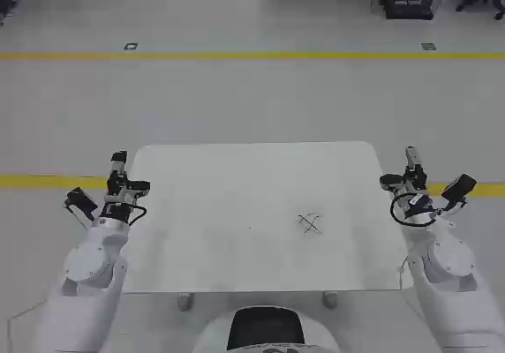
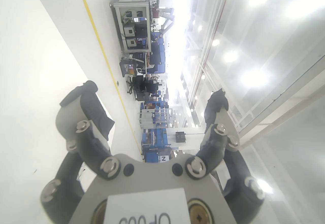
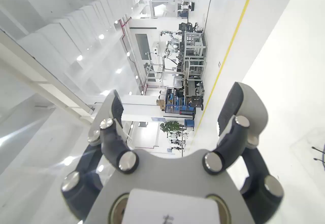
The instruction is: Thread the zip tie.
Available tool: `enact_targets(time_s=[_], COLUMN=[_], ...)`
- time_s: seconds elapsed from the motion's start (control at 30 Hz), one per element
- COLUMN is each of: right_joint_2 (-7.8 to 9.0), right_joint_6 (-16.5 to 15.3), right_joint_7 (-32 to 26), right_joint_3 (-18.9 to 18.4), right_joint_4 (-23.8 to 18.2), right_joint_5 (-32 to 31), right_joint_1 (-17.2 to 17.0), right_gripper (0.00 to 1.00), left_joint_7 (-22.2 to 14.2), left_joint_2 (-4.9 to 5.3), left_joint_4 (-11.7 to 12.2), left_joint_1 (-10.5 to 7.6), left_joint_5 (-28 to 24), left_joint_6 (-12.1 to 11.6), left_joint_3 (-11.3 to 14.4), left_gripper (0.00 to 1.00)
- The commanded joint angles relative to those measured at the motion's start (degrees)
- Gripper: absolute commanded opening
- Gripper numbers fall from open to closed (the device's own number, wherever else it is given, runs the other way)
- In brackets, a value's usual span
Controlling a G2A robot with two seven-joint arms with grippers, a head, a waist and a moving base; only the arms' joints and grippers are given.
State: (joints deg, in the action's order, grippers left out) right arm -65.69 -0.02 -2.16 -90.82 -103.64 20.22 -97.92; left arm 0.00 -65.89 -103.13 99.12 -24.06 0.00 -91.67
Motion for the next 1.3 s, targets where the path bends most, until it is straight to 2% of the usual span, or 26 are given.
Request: enact_targets(time_s=[0.0,0.13,0.2,0.53,0.57,0.6,0.77,0.93,1.0,1.27], right_joint_2=[0.16,0.49,0.59,0.59,0.73,1.15,1.84,2.06,2.09,2.09], right_joint_6=[1.5,4.83,4.42,4.42,4.28,4.95,6.61,5.6,3.21,3.21], right_joint_7=[-2.31,-8.53,-11.08,-11.08,-12.09,-15.78,-25.17,-31.4,-33.5,-33.5], right_joint_3=[0.95,3.8,4.75,4.75,4.92,5.24,7.41,11.95,13.71,13.71], right_joint_4=[0.3,1.03,1.28,1.28,0.71,0.63,2.99,5.73,6.47,6.47], right_joint_5=[-5.54,-12.99,-14.9,-14.9,-16.87,-22.08,-31.28,-39.96,-41.99,-41.99], right_joint_1=[0.9,2.56,2.79,2.79,3.24,4.73,10.74,15.86,16.7,16.7], right_gripper=[1.0,1.0,1.0,1.0,1.0,1.0,1.0,1.0,1.0,1.0], left_joint_7=[0.0,0.0,0.0,0.0,0.0,0.0,0.0,0.0,0.0,0.0], left_joint_2=[0.0,0.0,0.0,0.0,0.0,0.0,0.0,0.0,0.0,0.0], left_joint_4=[0.0,0.0,0.0,0.0,0.0,0.0,0.0,0.0,0.0,0.0], left_joint_1=[0.0,0.0,0.0,0.0,0.0,0.0,0.0,0.0,0.0,0.0], left_joint_5=[0.0,0.0,0.0,0.0,0.0,0.0,0.0,0.0,0.0,0.0], left_joint_6=[0.0,0.0,0.0,0.0,0.0,0.0,0.0,0.0,0.0,0.0], left_joint_3=[0.0,0.0,0.0,0.0,0.0,0.0,0.0,0.0,0.0,0.0], left_gripper=[1.0,1.0,1.0,1.0,1.0,1.0,1.0,1.0,1.0,1.0])
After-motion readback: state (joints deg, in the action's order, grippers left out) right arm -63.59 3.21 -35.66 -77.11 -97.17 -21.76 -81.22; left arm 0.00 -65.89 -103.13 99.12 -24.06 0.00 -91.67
